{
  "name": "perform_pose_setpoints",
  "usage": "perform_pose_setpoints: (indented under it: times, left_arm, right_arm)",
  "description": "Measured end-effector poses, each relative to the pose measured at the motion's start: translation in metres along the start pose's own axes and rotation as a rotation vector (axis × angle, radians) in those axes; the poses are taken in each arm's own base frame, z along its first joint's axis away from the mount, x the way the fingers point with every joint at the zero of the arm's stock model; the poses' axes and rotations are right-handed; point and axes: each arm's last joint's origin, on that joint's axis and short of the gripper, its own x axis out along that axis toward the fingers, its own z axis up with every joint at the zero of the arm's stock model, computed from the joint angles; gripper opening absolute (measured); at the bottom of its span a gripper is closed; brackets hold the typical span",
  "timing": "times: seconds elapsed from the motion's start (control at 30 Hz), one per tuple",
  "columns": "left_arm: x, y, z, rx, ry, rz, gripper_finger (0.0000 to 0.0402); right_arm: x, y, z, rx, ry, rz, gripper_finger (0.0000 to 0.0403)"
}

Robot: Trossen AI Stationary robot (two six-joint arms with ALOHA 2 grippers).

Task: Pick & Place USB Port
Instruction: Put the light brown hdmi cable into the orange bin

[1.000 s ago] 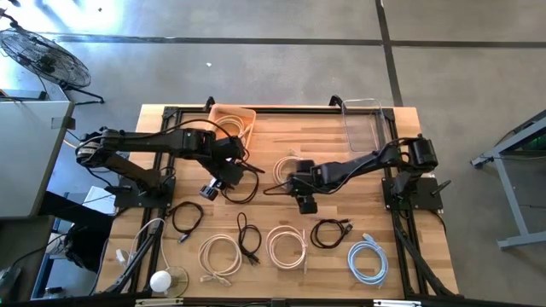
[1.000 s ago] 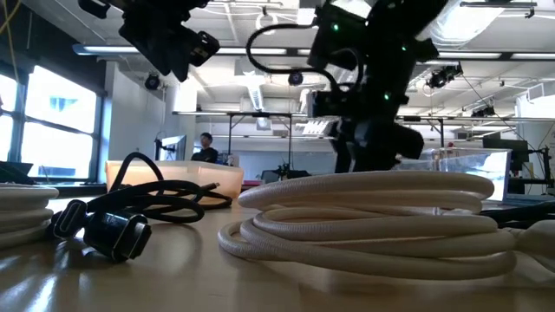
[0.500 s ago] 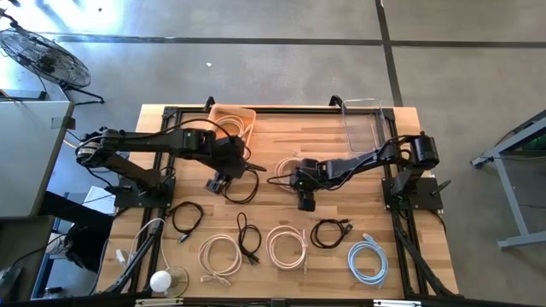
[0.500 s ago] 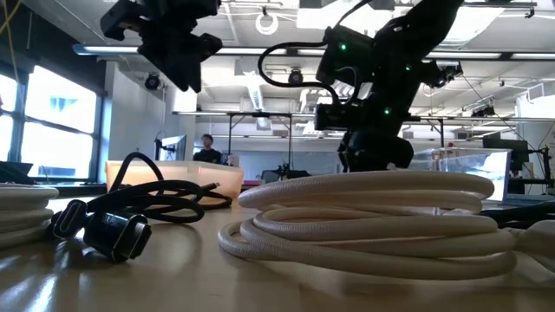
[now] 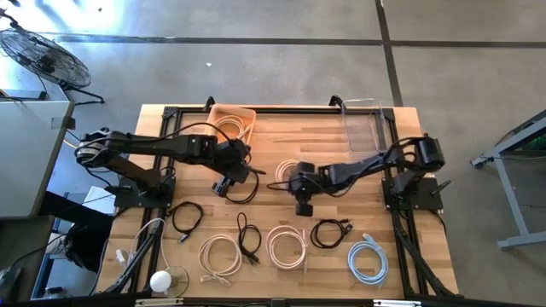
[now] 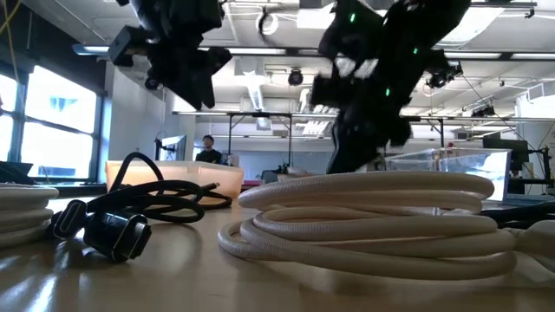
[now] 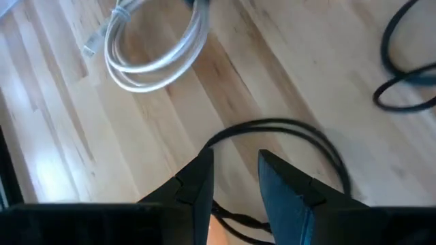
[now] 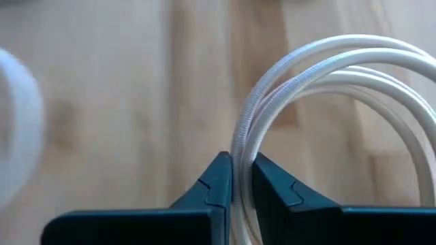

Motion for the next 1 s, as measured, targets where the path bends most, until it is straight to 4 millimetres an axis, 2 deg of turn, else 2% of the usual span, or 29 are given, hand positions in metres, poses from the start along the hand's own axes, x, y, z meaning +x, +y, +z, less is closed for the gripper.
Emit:
perform_pose_setpoints:
  times: [0.17, 0.33, 0.47, 0.63, 0.73, 1.0]
  left_arm:
    - [0.008, -0.001, -0.001, 0.120, -0.047, 0.028, 0.0110]
    - [0.010, 0.003, 0.008, 0.264, -0.205, 0.064, 0.0110]
    - [0.009, 0.005, 0.015, 0.334, -0.305, 0.065, 0.0111]
    - [0.008, 0.008, 0.015, 0.311, -0.275, 0.128, 0.0114]
    - [0.008, 0.009, 0.015, 0.281, -0.252, 0.149, 0.0135]
    - [0.010, 0.011, 0.019, 0.258, -0.295, 0.157, 0.0238]
  right_arm:
    - [-0.031, 0.021, 0.019, -0.032, -0.172, 0.131, 0.0029]
    - [-0.057, 0.033, 0.030, -0.060, -0.295, 0.224, 0.0029]
    - [-0.063, 0.039, 0.032, -0.073, -0.325, 0.240, 0.0029]
    - [-0.064, 0.046, 0.030, -0.087, -0.316, 0.253, 0.0029]
    - [-0.065, 0.049, 0.029, -0.094, -0.317, 0.260, 0.0029]
    - [-0.065, 0.050, 0.029, -0.097, -0.311, 0.264, 0.0029]
